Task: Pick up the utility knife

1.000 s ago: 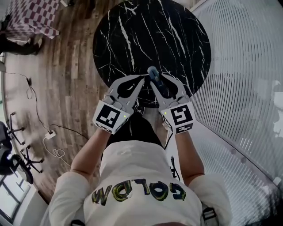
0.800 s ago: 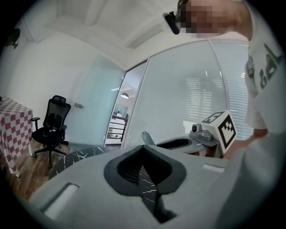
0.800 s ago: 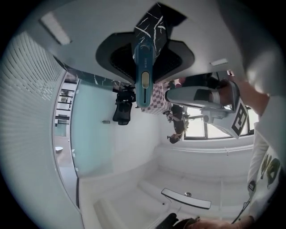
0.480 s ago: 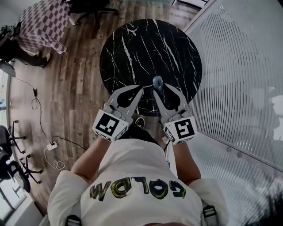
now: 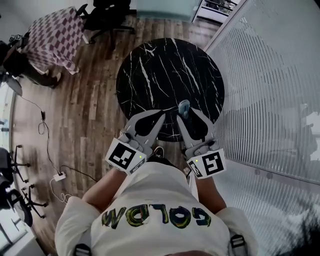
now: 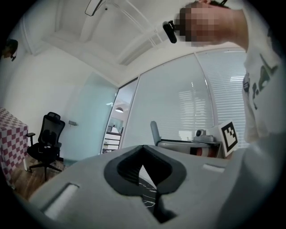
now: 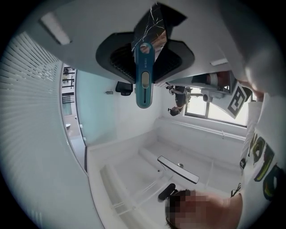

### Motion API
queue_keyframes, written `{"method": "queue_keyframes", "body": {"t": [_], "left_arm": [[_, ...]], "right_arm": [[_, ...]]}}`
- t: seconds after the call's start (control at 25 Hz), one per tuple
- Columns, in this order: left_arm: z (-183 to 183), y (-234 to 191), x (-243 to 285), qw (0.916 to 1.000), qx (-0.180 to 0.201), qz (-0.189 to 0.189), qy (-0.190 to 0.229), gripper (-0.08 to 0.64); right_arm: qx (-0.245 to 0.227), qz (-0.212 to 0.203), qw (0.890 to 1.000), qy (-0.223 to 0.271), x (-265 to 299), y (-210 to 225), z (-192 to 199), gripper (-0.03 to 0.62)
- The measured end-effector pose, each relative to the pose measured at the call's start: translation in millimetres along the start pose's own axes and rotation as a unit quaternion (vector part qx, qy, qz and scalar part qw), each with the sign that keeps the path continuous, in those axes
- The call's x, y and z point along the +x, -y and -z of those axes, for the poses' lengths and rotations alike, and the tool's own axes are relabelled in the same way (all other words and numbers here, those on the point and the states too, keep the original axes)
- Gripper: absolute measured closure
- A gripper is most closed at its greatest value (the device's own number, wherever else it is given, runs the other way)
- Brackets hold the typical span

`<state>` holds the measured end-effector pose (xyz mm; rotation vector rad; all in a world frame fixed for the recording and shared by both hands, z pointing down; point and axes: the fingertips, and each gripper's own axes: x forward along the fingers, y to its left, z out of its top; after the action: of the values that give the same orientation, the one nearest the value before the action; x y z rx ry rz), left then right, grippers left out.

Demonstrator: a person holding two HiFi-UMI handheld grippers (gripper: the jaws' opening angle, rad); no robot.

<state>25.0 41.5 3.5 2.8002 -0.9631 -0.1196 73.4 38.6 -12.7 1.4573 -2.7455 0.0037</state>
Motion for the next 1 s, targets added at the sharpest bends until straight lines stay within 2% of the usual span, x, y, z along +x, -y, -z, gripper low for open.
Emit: {"method": "queue_keyframes", "body": {"t": [0.24,0.64,1.0], "left_arm": [[-13.7,14.6,-10.1,0.9999,0.001,0.005,0.013,0.558],[-33.5,30.8,-15.0,0.9994,0.005,0.016,0.031,0.557],[-29.5,36.7,-4.9,0.9991,0.004,0.027,0.032,0.558]], "right_arm": [[-0.002,-0.006,1.000,0.026,-12.1,-15.3,-20.1,0.462],[-0.013,0.007,0.998,0.060,-30.4,-19.4,-41.0,0.462],[-0.014,0.018,0.998,0.059,-34.2,-10.6,-34.0,0.462]]}}
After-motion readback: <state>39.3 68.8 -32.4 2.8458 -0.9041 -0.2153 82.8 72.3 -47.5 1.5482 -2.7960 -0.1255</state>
